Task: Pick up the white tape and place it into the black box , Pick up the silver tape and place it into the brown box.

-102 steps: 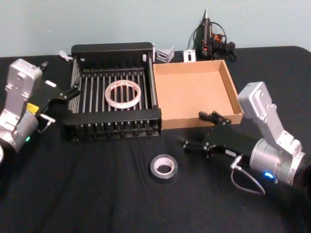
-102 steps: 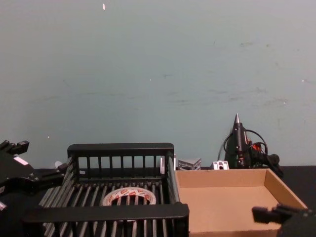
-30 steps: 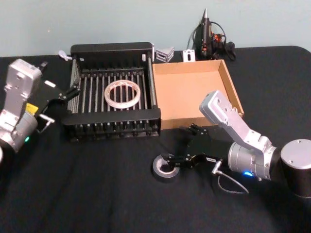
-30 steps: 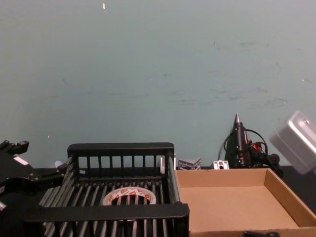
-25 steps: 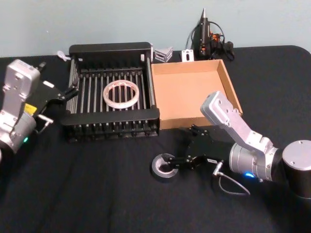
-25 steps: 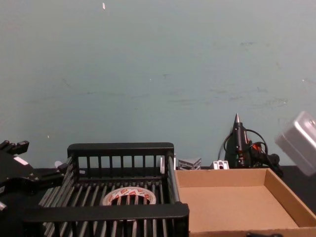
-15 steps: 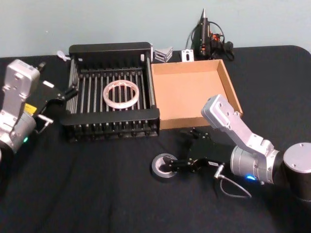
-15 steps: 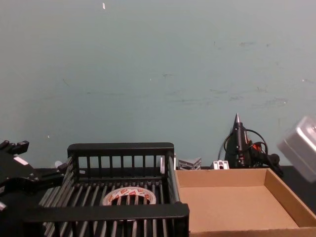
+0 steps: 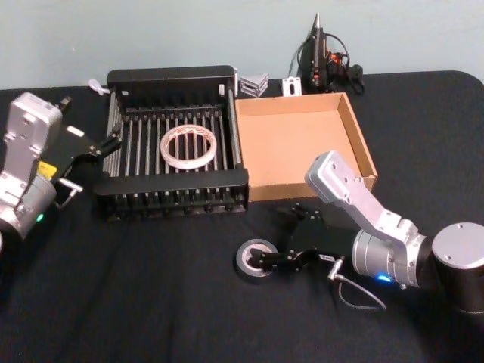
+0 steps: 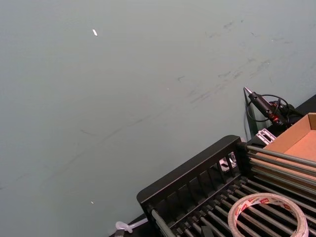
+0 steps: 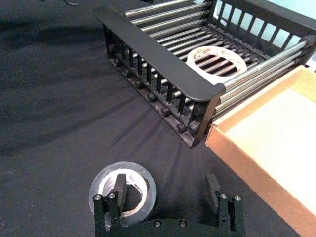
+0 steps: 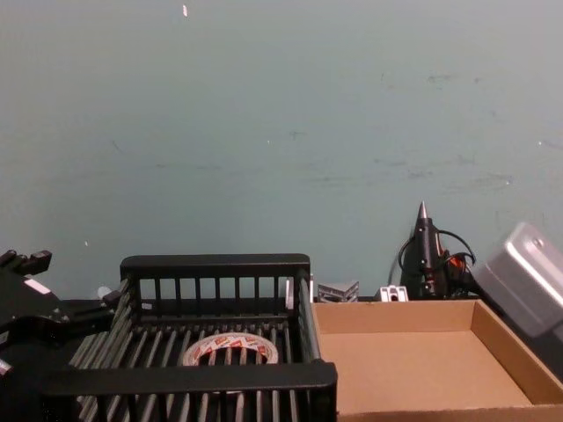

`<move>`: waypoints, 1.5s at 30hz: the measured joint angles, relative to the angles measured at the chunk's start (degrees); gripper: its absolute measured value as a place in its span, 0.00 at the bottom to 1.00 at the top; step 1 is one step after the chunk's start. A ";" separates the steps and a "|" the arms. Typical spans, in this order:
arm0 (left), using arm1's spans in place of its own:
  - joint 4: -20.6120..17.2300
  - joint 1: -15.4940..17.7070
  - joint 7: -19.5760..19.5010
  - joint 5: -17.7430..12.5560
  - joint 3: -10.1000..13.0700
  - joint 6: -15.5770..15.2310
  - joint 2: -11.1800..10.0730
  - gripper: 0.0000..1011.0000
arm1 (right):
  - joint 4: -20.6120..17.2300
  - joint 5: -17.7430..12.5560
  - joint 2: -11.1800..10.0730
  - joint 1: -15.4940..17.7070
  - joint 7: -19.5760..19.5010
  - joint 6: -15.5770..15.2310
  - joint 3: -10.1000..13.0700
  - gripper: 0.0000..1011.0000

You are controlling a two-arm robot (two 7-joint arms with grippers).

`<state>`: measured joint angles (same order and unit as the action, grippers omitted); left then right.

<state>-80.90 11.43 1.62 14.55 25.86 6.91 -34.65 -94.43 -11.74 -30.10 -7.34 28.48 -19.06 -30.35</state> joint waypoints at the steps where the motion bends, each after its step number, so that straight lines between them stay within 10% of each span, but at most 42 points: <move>1: 0.00 0.00 0.00 0.00 0.00 0.00 0.00 0.99 | 0.04 0.05 0.03 -0.03 0.00 -0.04 -0.04 0.99; 25: 0.00 0.00 0.00 0.00 0.00 0.00 0.00 0.99 | 0.70 0.79 0.46 -0.47 -0.22 -0.71 -0.51 0.97; 45: 0.00 0.00 0.00 0.00 0.00 0.00 0.00 0.99 | 0.63 0.68 0.46 -0.44 -0.20 -0.65 -0.45 0.40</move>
<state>-80.90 11.43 1.62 14.55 25.86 6.91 -34.65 -93.80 -11.06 -29.64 -7.78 28.28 -19.71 -30.80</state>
